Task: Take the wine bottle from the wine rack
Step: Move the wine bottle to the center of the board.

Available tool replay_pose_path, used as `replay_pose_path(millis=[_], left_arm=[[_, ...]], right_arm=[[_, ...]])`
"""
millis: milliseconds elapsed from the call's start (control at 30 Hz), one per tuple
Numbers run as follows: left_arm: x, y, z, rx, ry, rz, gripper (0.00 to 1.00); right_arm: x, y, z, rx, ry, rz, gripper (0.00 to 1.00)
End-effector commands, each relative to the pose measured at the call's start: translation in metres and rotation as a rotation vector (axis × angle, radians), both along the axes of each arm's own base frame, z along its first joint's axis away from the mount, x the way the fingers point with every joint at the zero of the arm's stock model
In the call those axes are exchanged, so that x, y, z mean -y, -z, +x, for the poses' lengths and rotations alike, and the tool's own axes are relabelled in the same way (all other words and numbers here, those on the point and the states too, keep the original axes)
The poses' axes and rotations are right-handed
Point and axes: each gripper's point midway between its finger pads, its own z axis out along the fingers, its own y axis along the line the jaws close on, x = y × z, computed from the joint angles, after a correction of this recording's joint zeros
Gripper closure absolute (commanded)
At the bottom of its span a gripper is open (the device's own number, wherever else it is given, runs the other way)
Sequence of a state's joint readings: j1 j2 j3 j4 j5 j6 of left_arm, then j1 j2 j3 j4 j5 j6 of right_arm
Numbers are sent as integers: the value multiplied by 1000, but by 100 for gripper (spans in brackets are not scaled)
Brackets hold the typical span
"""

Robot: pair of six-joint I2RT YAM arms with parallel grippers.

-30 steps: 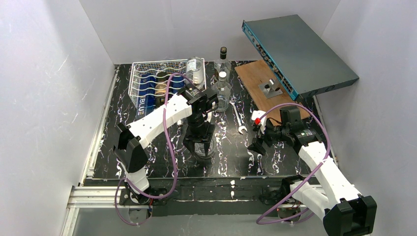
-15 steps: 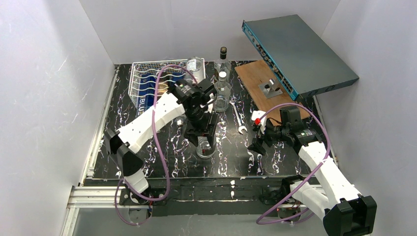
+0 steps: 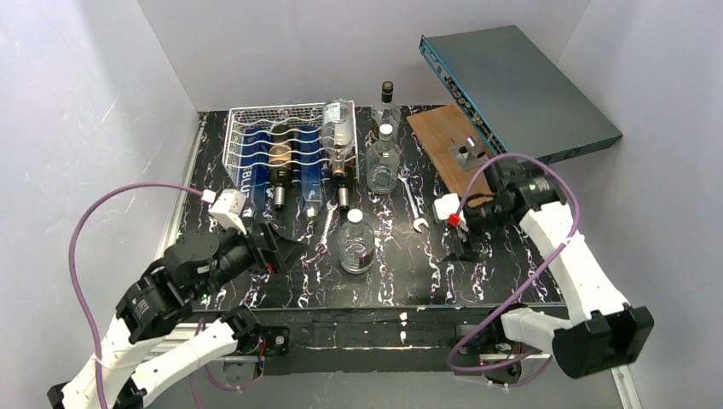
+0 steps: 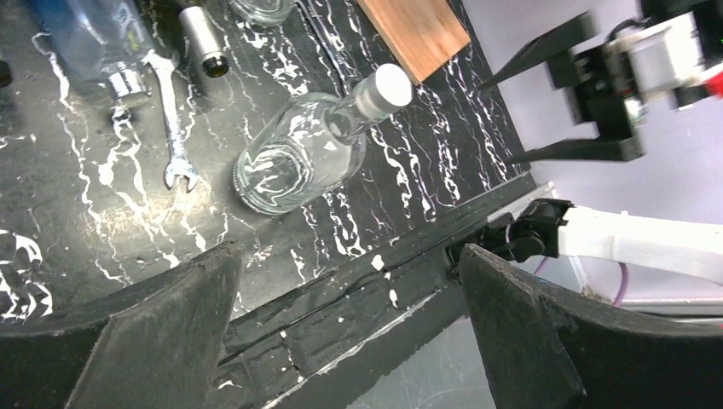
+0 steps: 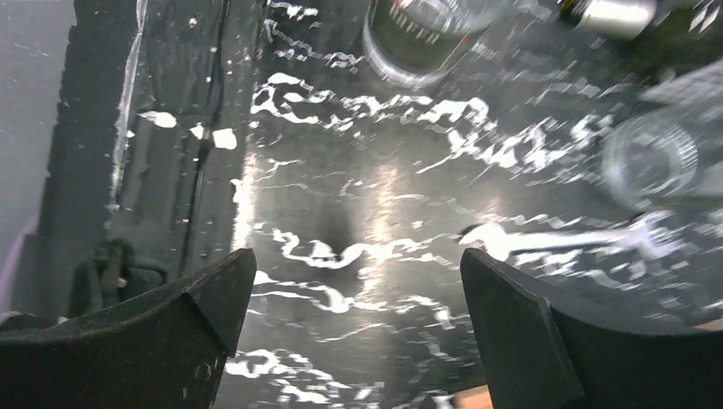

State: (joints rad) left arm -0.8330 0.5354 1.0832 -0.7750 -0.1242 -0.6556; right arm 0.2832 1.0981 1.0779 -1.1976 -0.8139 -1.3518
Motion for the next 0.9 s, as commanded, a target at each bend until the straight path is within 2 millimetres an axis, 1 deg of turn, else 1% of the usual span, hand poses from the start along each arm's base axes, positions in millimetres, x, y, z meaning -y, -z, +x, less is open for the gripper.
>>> replay_pose_path(millis=[0,67,133,233,333,467,533,633,800,867], left_arm=[[-19,22,3,-5,-96,9,0],[-21,31,1,-28,-102,21,1],[-22,37,1,-45,-107,32,1],[-23,44,0,-62,-118,36,1],[-23,49,1,-74,-123,38,1],[-23,55,-1,-91,-127,37,1],[-24,58,-1,-94,-134,33,1],[-26,61,-1,-98,-145,29,1],[-29,64,-5,-108,-155,15,1],[-31,67,-7,-116,-156,11,1]], right_arm=[[-8,-52,6,189,-215,45,0],[-16,-70,16,236,-222,75,0],[-23,-81,24,240,-215,102,0],[-38,-92,38,234,-195,122,0],[-58,-95,47,246,-177,91,0],[-81,-91,51,231,-169,55,0],[-92,-85,51,229,-191,21,0],[-118,-75,43,253,-240,-41,0],[-158,-62,35,251,-239,-103,0],[-174,-60,35,245,-218,-99,0]])
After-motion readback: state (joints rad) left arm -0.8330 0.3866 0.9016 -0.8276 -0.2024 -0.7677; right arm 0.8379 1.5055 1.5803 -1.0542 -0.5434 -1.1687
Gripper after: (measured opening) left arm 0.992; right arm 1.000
